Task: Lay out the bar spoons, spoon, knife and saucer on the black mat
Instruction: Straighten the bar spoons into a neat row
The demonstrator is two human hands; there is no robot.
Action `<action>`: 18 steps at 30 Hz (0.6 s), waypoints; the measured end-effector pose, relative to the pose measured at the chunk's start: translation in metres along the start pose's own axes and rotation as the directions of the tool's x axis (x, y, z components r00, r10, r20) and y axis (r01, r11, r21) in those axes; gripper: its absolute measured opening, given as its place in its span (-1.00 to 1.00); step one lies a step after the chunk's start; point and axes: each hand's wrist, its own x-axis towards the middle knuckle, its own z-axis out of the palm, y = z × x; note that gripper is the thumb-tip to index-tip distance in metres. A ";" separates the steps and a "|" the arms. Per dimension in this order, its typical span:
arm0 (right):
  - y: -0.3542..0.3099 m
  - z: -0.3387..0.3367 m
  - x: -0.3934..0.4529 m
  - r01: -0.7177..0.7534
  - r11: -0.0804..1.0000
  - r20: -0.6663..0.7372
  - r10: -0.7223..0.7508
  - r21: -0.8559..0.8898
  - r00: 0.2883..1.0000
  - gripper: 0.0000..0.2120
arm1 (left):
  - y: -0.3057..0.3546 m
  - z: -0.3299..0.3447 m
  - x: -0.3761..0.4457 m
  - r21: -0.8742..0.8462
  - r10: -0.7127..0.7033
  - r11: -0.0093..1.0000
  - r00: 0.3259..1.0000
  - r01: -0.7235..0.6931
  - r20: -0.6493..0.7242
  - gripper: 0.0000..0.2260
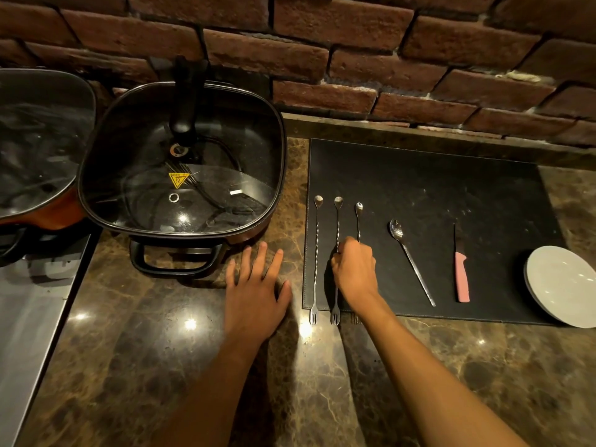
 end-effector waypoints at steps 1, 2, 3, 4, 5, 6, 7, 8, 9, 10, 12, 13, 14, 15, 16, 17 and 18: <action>0.000 0.000 0.000 0.004 1.000 -0.001 -0.004 -0.004 1.000 -0.96 | 0.000 0.000 0.000 0.000 -0.001 1.000 1.000 0.001 0.000 -0.41; 0.001 0.000 0.000 0.009 1.000 0.001 -0.009 -0.005 1.000 -0.96 | 0.000 0.000 0.000 0.000 -0.002 1.000 1.000 0.002 0.001 -0.41; 0.000 0.000 0.001 0.015 1.000 0.006 -0.015 -0.003 1.000 -0.96 | 0.000 0.000 0.000 0.001 -0.002 1.000 1.000 0.002 0.003 -0.41; 0.000 0.000 0.001 0.023 1.000 0.011 -0.023 -0.001 1.000 -0.96 | 0.000 0.000 0.000 0.002 -0.001 1.000 1.000 0.001 0.005 -0.41; -0.001 0.000 0.001 0.030 1.000 0.017 -0.030 0.000 0.999 -0.97 | 0.000 0.000 0.000 0.002 -0.001 1.000 1.000 0.001 0.006 -0.41; -0.001 0.001 0.001 0.037 0.999 0.020 -0.037 0.000 0.999 -0.98 | 0.000 0.000 0.000 0.002 -0.001 1.000 1.000 0.001 0.008 -0.41; -0.002 0.001 0.000 0.043 0.999 0.019 -0.043 -0.001 0.999 -0.99 | 0.000 -0.001 0.000 0.002 -0.002 1.000 1.000 0.002 0.011 -0.41; -0.002 0.002 0.000 0.050 0.999 0.014 -0.050 -0.002 0.999 -0.97 | 0.000 -0.001 0.000 0.001 -0.004 1.000 1.000 0.004 0.012 -0.41; -0.002 0.003 0.000 0.056 0.998 0.010 -0.056 -0.003 0.998 -0.97 | 0.000 -0.001 0.000 -0.001 -0.005 1.000 1.000 0.005 0.012 -0.41; -0.003 0.003 0.000 0.061 0.998 0.006 -0.061 -0.003 0.998 -0.97 | 0.000 -0.001 0.000 -0.003 -0.006 1.000 1.000 0.006 0.010 -0.41; -0.004 0.003 0.000 0.065 0.998 0.006 -0.065 0.000 0.998 -0.96 | 0.001 -0.001 -0.001 -0.005 -0.005 1.000 1.000 0.005 0.006 -0.41; -0.004 0.003 0.000 0.065 0.998 0.008 -0.065 0.003 0.998 -0.95 | 0.001 -0.002 -0.001 -0.005 -0.003 1.000 1.000 0.003 0.003 -0.41; -0.005 0.003 -0.001 0.063 0.998 0.012 -0.064 0.005 0.998 -0.94 | 0.001 -0.002 -0.001 -0.005 -0.001 1.000 1.000 0.001 0.000 -0.41; -0.005 0.002 -0.001 0.062 0.998 0.015 -0.062 0.008 0.998 -0.93 | 0.001 -0.002 -0.001 -0.004 0.001 1.000 1.000 -0.001 -0.001 -0.41; -0.005 0.002 0.000 0.060 0.998 0.016 -0.061 0.011 0.998 -0.92 | 0.001 -0.002 -0.001 -0.004 0.002 1.000 1.000 -0.002 -0.002 -0.41; -0.004 0.003 -0.001 0.059 0.998 0.017 -0.060 0.015 0.998 -0.92 | 0.001 -0.003 -0.001 -0.006 0.003 1.000 1.000 -0.003 -0.003 -0.41; -0.004 0.002 -0.001 0.059 0.998 0.018 -0.059 0.018 0.998 -0.92 | 0.001 -0.003 -0.001 -0.009 0.003 1.000 1.000 -0.003 -0.003 -0.41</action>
